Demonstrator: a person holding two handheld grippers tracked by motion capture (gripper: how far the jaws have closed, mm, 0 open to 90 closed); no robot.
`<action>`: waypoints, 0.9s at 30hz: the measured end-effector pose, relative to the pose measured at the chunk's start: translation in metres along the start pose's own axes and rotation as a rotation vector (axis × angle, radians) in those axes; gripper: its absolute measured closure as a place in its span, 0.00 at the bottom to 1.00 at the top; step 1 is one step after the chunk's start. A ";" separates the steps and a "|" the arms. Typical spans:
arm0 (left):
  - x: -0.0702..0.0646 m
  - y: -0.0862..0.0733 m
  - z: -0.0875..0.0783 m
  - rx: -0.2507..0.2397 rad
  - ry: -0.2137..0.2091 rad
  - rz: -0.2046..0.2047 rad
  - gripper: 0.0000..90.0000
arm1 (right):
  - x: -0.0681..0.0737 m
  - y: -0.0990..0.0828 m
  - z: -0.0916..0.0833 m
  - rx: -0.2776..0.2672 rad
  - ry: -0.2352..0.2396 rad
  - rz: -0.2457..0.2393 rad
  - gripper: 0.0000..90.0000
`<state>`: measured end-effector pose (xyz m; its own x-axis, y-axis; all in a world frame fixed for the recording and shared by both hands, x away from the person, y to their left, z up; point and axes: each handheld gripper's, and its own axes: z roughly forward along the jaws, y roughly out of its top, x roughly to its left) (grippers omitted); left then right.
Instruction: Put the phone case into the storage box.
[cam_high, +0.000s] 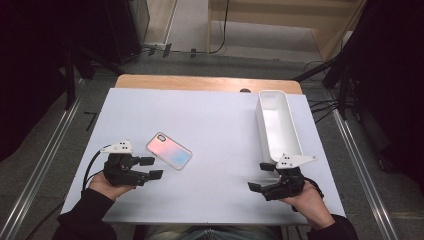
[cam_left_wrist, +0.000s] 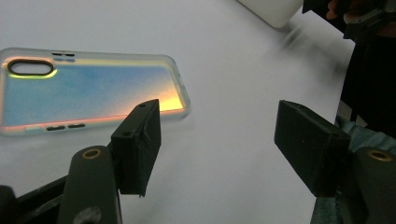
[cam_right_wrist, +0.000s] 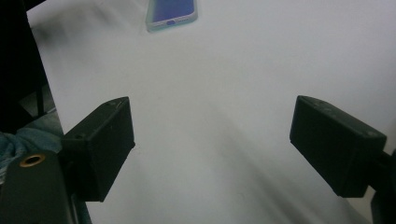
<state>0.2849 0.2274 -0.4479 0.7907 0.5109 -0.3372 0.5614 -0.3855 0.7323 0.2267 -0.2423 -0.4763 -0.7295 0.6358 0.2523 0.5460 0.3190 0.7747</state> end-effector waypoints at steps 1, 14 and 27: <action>0.000 0.000 0.000 0.000 0.000 0.000 0.35 | 0.000 0.000 0.000 0.000 0.000 -0.001 0.14; 0.000 0.000 -0.001 0.004 0.001 -0.002 0.35 | -0.001 0.001 -0.001 -0.006 0.005 0.006 0.14; 0.001 0.000 0.000 0.005 -0.006 -0.003 0.35 | -0.001 0.001 -0.001 -0.006 0.005 0.001 0.14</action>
<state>0.2853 0.2279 -0.4486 0.7906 0.5076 -0.3424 0.5646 -0.3880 0.7285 0.2274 -0.2436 -0.4755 -0.7311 0.6325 0.2559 0.5444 0.3146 0.7776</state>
